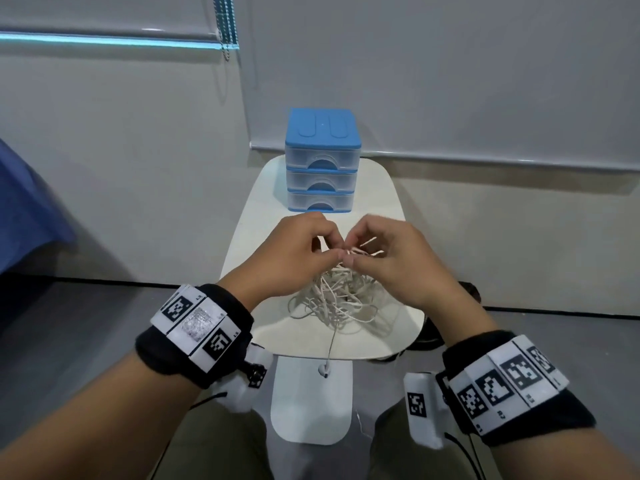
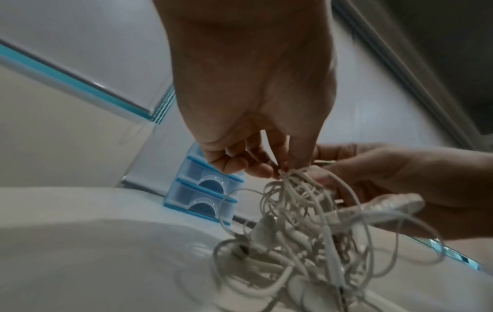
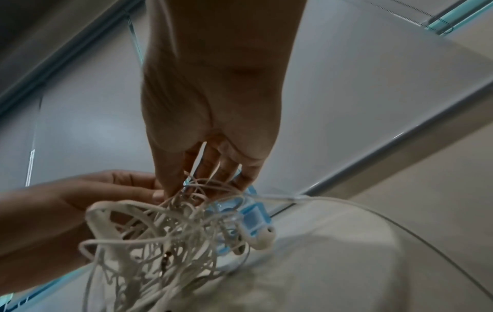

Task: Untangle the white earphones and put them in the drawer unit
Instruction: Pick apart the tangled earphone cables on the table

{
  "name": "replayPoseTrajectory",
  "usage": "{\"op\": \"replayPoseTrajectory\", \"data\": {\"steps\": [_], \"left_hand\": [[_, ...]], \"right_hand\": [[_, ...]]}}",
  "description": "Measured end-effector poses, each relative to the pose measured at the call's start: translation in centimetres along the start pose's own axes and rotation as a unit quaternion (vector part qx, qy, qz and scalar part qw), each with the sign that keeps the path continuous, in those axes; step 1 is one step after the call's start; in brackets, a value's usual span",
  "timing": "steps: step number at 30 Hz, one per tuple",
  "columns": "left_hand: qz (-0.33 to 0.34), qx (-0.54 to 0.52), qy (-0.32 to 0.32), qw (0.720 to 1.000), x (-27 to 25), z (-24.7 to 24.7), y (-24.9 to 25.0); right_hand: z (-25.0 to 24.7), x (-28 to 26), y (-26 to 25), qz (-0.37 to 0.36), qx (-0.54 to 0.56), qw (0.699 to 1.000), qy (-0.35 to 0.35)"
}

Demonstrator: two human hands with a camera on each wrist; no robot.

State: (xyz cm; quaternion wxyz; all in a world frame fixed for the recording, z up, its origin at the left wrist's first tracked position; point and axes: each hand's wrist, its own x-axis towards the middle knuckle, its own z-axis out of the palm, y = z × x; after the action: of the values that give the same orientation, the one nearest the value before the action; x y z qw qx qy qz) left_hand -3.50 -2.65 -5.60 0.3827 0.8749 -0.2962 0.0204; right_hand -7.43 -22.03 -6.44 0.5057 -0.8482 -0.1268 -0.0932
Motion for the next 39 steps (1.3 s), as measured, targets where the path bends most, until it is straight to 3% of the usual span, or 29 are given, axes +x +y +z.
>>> {"op": "replayPoseTrajectory", "data": {"steps": [9, 15, 18, 21, 26, 32, 39], "left_hand": [[-0.050, -0.067, 0.039, 0.996, -0.2, -0.1, 0.1], [-0.005, -0.131, -0.046, 0.990, 0.0, -0.3, 0.4], [-0.025, -0.202, -0.017, 0.979, 0.1, -0.7, 0.5], [-0.048, -0.237, -0.002, 0.970, 0.2, -1.0, 0.3], [-0.027, -0.203, -0.087, 0.975, -0.1, -1.0, 0.7], [-0.008, -0.164, -0.049, 0.985, 0.3, -0.8, 1.3], [-0.045, -0.125, -0.063, 0.989, 0.3, -0.6, 1.7]], "right_hand": [[0.1, -0.3, 0.2, 0.053, -0.119, 0.991, 0.027], [-0.3, 0.3, -0.5, 0.062, -0.123, 0.990, 0.012], [-0.4, 0.4, -0.9, 0.047, -0.127, 0.990, -0.037], [-0.6, 0.6, -1.3, 0.035, -0.136, 0.990, -0.035], [-1.3, 1.4, -3.9, 0.012, -0.134, 0.991, -0.022], [-1.8, 1.7, -4.9, 0.021, -0.132, 0.990, -0.033], [-1.8, 1.8, -4.1, 0.012, -0.169, 0.985, -0.027]]}}
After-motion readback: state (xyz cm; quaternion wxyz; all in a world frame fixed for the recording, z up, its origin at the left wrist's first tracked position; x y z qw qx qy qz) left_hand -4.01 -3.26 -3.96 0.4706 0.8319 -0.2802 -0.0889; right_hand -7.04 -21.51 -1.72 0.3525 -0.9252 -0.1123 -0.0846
